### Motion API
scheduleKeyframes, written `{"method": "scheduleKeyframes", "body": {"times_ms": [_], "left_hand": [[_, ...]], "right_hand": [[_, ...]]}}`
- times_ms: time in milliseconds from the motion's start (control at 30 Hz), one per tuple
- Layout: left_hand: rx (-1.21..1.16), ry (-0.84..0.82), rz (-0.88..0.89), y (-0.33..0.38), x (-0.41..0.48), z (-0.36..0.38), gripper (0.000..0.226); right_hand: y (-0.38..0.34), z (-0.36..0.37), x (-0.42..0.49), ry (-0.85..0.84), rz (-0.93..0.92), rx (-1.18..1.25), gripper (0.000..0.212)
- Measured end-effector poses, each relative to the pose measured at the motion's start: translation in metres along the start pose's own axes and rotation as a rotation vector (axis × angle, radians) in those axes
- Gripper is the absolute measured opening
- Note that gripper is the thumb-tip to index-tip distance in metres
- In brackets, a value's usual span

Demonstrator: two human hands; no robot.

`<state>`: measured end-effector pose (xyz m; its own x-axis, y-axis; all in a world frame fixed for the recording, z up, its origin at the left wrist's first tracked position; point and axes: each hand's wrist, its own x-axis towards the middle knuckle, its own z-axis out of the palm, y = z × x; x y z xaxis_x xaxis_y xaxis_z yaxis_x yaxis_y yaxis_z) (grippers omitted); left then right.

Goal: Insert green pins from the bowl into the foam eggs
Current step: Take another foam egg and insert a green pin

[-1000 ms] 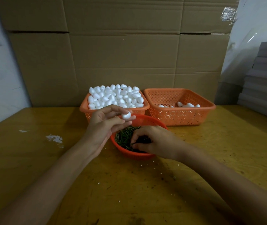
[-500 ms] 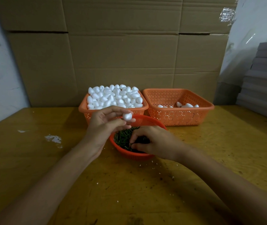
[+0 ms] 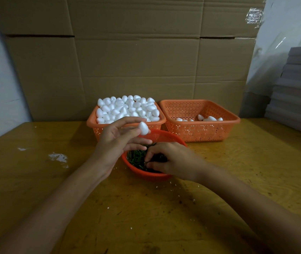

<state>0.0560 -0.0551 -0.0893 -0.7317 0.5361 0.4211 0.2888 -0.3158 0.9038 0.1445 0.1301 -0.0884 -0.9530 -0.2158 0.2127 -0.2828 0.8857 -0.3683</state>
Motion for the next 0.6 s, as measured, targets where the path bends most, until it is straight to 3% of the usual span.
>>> {"method": "scheduleKeyframes", "body": {"times_ms": [600], "left_hand": [[0.037,-0.096,0.009,0.0001,0.0002,-0.0012,0.026]], "right_hand": [[-0.0006,0.0001,-0.0004,0.0,0.0,-0.02,0.015]]}}
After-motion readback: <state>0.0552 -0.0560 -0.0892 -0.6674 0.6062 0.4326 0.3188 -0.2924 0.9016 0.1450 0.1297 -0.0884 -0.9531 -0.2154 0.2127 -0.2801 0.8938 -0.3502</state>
